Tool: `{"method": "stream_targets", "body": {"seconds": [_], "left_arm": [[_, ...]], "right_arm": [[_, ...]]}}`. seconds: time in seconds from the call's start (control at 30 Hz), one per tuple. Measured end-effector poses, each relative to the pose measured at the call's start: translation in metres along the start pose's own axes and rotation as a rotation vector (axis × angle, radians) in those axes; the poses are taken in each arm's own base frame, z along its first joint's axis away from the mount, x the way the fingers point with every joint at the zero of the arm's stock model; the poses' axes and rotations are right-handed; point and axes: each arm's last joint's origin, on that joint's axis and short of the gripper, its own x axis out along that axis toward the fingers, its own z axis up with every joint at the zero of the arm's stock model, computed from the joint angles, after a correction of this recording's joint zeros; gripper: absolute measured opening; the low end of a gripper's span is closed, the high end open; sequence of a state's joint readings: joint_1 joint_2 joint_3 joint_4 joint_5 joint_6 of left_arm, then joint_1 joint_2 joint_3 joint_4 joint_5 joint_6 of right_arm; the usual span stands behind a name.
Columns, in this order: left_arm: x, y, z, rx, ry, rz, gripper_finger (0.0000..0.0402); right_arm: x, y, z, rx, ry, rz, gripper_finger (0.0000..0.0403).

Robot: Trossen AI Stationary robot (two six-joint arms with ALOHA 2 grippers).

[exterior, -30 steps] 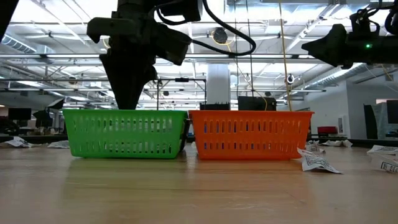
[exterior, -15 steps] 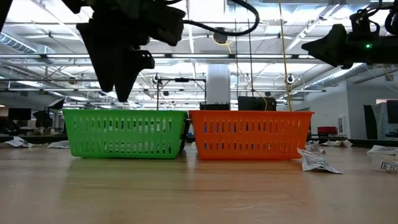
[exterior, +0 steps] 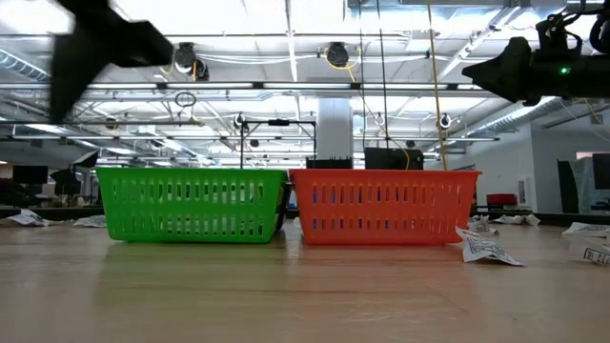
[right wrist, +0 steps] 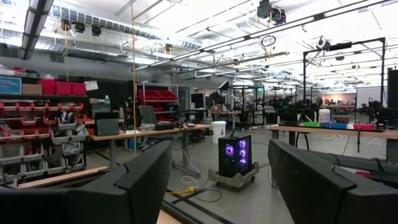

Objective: Pick & Place First Aid Supplies
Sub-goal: Put the bandage into the green bin

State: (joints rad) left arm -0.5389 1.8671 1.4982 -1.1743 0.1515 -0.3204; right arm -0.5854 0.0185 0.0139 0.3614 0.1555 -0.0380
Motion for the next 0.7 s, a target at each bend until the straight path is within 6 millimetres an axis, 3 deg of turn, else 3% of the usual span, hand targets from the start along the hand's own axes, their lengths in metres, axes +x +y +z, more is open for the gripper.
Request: {"method": "stream_targets", "body": {"seconds": [0.33, 0.7], "left_arm": [[0.01, -0.062, -0.023, 0.125, -0.006, -0.043, 0.0241], [0.022, -0.092, -0.032, 0.187, -0.089, -0.062, 0.0241]], "right_arm": [[0.0, 0.0, 0.0, 0.0, 0.0, 0.0, 0.0263], [0.0, 0.0, 0.0, 0.0, 0.0, 0.0, 0.0263]]}}
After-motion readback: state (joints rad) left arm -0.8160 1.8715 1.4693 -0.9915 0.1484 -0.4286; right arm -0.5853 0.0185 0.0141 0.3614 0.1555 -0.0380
